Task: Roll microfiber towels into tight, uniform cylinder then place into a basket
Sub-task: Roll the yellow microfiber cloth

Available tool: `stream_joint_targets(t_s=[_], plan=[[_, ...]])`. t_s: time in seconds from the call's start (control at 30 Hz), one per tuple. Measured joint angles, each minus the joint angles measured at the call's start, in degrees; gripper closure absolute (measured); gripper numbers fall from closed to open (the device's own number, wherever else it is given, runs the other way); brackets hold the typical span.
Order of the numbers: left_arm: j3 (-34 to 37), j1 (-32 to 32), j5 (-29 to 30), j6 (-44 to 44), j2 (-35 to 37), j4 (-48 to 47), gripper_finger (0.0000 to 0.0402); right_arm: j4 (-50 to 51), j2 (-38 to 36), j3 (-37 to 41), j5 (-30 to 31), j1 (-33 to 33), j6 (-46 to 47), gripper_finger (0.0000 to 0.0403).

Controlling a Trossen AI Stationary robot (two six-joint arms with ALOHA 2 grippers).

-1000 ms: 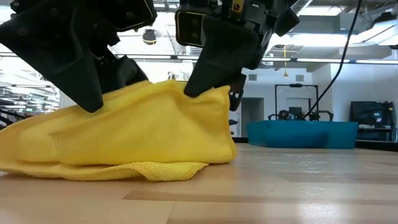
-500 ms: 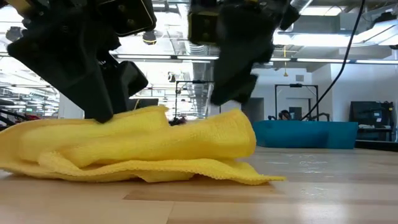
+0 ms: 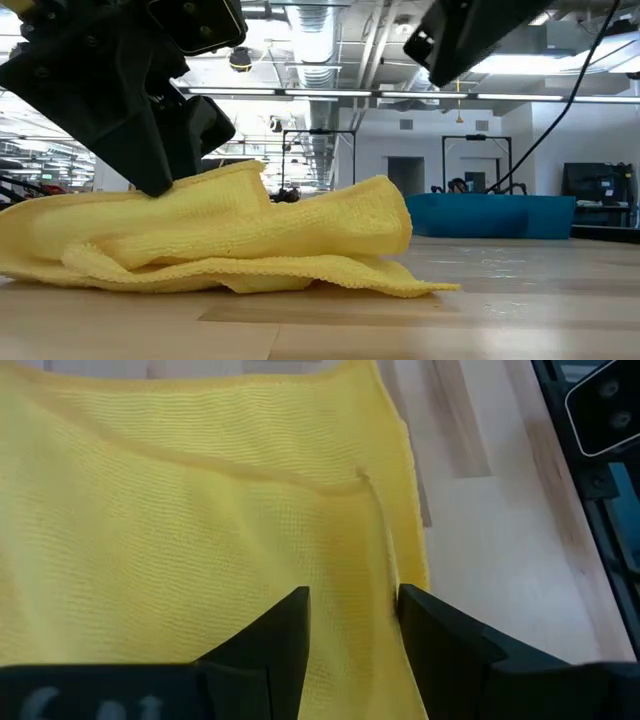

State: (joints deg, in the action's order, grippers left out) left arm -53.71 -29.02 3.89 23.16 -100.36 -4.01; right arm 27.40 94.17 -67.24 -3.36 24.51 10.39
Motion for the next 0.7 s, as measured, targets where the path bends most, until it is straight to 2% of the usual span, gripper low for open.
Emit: stream_joint_targets(t_s=[0.23, 0.47, 0.6, 0.7], plan=[[0.0, 0.0, -0.2, 0.0, 0.0, 1.6, 0.0262, -15.7, -0.2, 8.5, 3.7, 4.1, -1.3, 0.0246], [0.0, -0.1, -3.1, 0.0, 0.0, 2.1, 0.0312, -32.8, -0.2, 14.5, 3.7, 4.0, -0.7, 0.025], [0.0, -0.5, -3.5, 0.0, 0.0, 2.5, 0.0325, -36.1, -0.2, 15.8, 3.6, 4.0, -0.8, 0.0248], [0.0, -0.7, -3.5, 0.0, 0.0, 2.5, 0.0318, -38.2, -0.2, 15.8, 3.6, 4.0, -0.9, 0.0249]])
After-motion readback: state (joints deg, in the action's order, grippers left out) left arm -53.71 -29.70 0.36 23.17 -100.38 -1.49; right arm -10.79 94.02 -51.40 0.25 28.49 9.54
